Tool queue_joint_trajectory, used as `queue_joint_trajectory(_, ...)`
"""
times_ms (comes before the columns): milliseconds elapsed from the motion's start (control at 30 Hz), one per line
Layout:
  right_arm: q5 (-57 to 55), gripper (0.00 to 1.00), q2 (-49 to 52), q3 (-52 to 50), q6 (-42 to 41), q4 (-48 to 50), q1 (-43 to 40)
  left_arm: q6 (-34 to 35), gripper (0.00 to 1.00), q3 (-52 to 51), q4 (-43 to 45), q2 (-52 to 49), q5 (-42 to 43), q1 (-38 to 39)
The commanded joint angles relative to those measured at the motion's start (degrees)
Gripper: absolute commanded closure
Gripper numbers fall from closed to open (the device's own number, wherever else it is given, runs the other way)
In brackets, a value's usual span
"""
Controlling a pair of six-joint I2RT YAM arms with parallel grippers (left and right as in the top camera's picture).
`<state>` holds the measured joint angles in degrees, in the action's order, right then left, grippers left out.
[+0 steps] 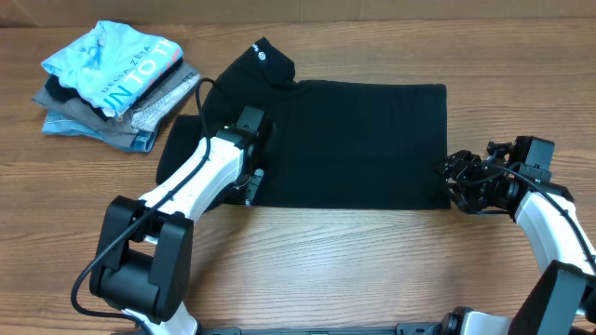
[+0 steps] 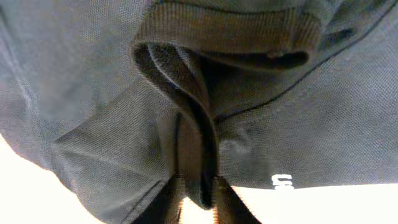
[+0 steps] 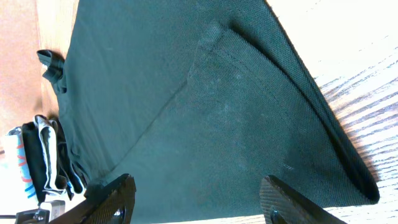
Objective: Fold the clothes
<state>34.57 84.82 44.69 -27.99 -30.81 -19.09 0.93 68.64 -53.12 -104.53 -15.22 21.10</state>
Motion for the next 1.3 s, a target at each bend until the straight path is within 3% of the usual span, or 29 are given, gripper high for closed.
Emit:
queue_joint_trajectory(0, 0.72, 0.32, 0.07, 1.2, 0.81, 0.31, -0.26, -0.83, 0.94, 2.21, 0.04, -0.44, -5.03, -0.2)
queue_joint_trajectory(367, 0.7, 0.32, 0.07, 1.2, 0.83, 0.94, -0.26, -6.88, 0.96, 12.35, 3.5, -0.46, -7.85, -0.2)
queue_joint_trajectory(967, 0.7, 0.33, 0.07, 1.2, 0.83, 1.07, -0.26, -8.39, 0.95, 12.41, 11.45, -4.55, -7.67, -2.8)
queue_joint_trajectory(1000, 0.72, 0.33, 0.07, 1.2, 0.83, 1.07, -0.26, -8.41, 0.89, 12.41, 11.8, -4.63, -7.69, -3.02)
queue_joint_trajectory(1033, 0.72, 0.33, 0.07, 1.2, 0.83, 1.07, -0.26, -8.41, 0.71, 12.41, 12.11, -4.68, -7.85, -3.1)
queue_joint_trajectory(1067, 0.7, 0.33, 0.07, 1.2, 0.83, 1.07, -0.26, -8.39, 0.44, 12.41, 12.52, -4.68, -7.93, -3.26)
queue_joint_trajectory(1100, 0.7, 0.33, 0.07, 1.2, 0.83, 1.07, -0.26, -7.96, 0.11, 12.52, 12.66, -4.66, -8.15, -3.41)
queue_joint_trajectory(1133, 0.7, 0.33, 0.07, 1.2, 0.83, 1.05, -0.26, -6.64, 0.0, 12.9, 11.93, -4.63, -9.07, -3.5)
queue_joint_trajectory(1267, 0.7, 0.33, 0.07, 1.2, 0.83, 0.52, -0.26, -1.68, 0.0, 16.85, 1.88, -4.61, -11.5, -3.93)
